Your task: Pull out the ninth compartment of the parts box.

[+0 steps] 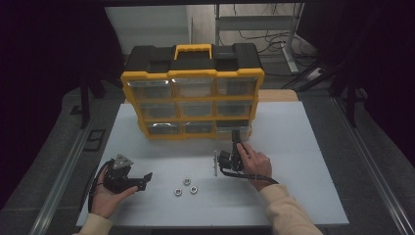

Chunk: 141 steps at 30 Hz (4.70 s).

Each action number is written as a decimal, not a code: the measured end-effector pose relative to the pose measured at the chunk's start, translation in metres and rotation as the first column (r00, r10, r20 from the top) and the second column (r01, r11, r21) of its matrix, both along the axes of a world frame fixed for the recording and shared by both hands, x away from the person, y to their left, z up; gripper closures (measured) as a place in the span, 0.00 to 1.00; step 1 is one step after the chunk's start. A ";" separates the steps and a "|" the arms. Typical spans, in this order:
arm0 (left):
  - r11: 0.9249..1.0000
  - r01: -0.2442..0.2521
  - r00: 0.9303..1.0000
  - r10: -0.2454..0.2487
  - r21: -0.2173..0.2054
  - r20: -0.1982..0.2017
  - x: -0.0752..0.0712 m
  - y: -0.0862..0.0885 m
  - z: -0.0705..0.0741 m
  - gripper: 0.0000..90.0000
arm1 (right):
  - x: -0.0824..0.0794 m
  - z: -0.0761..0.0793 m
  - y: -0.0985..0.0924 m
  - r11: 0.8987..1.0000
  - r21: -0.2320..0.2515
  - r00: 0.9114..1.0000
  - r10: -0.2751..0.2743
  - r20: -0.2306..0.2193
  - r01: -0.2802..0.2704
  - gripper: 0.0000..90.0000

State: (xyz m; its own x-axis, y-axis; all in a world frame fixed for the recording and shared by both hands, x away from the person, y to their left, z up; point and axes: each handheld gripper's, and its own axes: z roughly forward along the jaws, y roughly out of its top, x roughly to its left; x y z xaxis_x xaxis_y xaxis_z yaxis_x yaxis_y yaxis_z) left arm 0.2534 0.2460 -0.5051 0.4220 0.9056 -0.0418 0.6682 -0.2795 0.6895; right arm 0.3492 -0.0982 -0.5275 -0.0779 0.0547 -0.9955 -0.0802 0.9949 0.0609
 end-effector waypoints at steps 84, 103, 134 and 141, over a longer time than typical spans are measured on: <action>1.000 0.007 1.000 -0.007 0.005 -0.003 0.001 -0.001 -0.001 0.11 | -0.024 -0.001 -0.001 1.000 -0.004 1.000 0.010 0.006 -0.010 0.92; 1.000 0.007 1.000 -0.007 0.003 -0.002 0.001 -0.001 0.000 0.11 | -0.030 -0.001 -0.001 1.000 -0.008 1.000 0.012 0.011 -0.012 0.92; 1.000 0.009 1.000 -0.009 0.005 -0.006 0.001 -0.002 -0.001 0.10 | -0.038 0.000 -0.001 1.000 -0.006 1.000 0.011 0.007 -0.011 0.91; 1.000 0.009 1.000 -0.009 0.005 -0.006 0.001 -0.002 -0.001 0.10 | -0.040 0.000 -0.001 1.000 -0.005 1.000 0.012 0.004 -0.012 0.91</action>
State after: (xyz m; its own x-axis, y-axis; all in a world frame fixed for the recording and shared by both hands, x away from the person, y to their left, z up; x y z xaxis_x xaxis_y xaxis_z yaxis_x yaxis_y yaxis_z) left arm 0.2543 0.2442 -0.5060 0.4304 0.9018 -0.0394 0.6693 -0.2895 0.6843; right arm 0.3088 -0.0995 -0.5277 -0.0749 0.0485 -0.9960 -0.0927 0.9942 0.0554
